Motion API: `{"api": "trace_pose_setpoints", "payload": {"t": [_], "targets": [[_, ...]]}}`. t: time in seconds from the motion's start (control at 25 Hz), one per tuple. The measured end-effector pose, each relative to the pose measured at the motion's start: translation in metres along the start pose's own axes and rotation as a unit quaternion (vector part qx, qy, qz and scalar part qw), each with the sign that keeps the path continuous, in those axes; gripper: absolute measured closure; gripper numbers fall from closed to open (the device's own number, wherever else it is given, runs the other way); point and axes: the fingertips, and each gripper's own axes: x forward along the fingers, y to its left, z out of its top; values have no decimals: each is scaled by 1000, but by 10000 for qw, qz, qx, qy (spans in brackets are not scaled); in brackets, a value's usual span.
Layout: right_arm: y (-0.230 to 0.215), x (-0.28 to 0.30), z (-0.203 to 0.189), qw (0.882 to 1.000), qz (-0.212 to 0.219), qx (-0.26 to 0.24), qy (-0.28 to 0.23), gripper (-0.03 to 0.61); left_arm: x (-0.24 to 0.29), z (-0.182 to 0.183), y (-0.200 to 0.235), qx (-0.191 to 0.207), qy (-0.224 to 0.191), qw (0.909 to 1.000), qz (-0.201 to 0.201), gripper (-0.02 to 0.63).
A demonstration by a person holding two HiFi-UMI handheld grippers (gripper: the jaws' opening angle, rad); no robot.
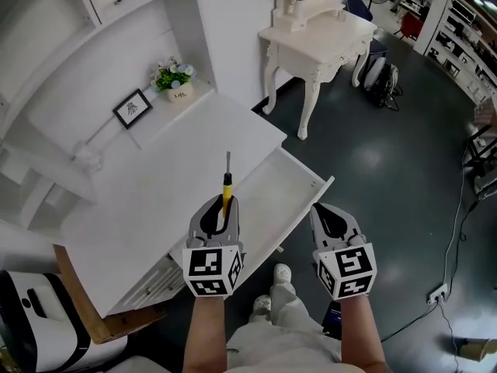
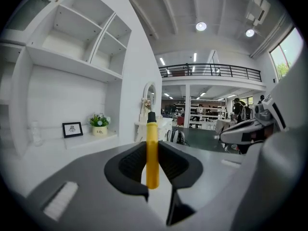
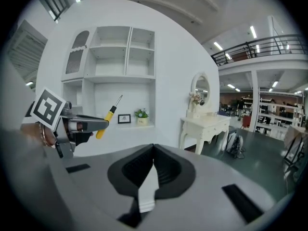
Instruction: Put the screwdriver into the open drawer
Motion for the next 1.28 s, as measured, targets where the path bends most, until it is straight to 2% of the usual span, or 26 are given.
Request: {"api": "trace_pose_setpoints", "payload": {"t": [0.6,0.92,1.28], "targets": [[-20,52,-42,9976,249,227,608,571,52,-77,2,-129,1096,9939,-27,532],[-30,72,-57,9953,303,329,861,571,77,-117,4,-194,1691,9853,-115,532],[-38,88,-65,9929,353,526,1006,571,99,-165,-4,-239,2375,9707,-287,532]]}}
